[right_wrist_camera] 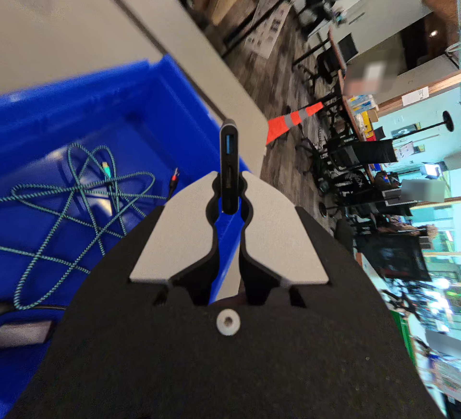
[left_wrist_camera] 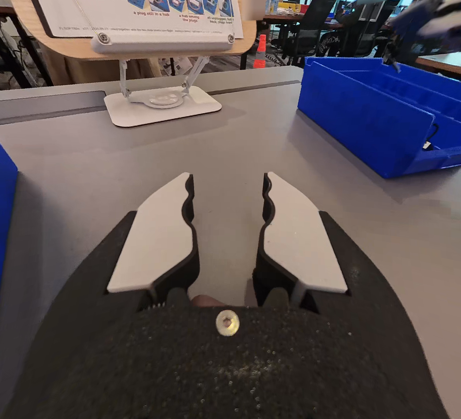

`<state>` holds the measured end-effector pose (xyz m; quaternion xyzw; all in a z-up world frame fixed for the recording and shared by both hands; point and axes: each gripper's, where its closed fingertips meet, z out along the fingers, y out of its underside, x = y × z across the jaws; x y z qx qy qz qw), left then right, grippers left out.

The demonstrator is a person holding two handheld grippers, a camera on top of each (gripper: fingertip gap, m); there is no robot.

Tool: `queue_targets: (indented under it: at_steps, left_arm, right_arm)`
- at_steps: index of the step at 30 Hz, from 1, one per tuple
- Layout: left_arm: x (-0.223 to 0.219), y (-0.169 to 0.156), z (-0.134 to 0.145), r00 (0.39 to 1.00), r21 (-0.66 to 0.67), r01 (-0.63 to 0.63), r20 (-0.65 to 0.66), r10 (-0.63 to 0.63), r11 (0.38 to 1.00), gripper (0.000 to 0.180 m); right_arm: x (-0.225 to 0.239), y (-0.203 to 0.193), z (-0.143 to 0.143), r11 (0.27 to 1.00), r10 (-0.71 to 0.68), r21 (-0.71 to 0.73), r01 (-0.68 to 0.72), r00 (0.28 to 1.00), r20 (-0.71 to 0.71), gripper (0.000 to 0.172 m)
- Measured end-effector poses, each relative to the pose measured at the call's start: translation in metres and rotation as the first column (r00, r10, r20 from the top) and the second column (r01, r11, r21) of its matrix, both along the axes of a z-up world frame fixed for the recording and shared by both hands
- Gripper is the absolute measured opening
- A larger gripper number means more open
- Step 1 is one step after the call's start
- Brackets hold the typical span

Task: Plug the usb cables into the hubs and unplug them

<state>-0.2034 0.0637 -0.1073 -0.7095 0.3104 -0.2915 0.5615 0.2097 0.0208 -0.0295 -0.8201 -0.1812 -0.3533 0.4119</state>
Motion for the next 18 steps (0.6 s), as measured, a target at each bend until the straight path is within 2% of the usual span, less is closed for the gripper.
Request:
queue_targets:
  at_steps: [5,9,13,18]
  left_arm:
    - [0.001,-0.002,0.000,1.000,-0.006,0.018,0.009,-0.018,1.000,0.052]
    - [0.003,-0.003,0.000,0.999,-0.011,0.038,0.006,-0.038,0.999,0.053]
    - [0.002,-0.002,-0.001,0.999,-0.035,0.047,0.018,-0.046,0.998,0.054]
    - [0.002,0.000,-0.004,0.998,-0.076,0.054,0.032,-0.052,0.996,0.055]
  right_arm:
    - [-0.005,0.019,-0.087,0.971,-0.073,-0.226,0.082,0.996,0.049,0.013]
    - [-0.013,0.028,-0.131,0.944,-0.105,-0.313,0.107,0.994,0.024,0.013]
    - [-0.018,0.025,-0.144,0.929,-0.127,-0.359,0.093,0.989,-0.074,0.022]
    - [-0.017,0.021,-0.142,0.930,-0.135,-0.360,0.076,0.981,-0.142,0.028]
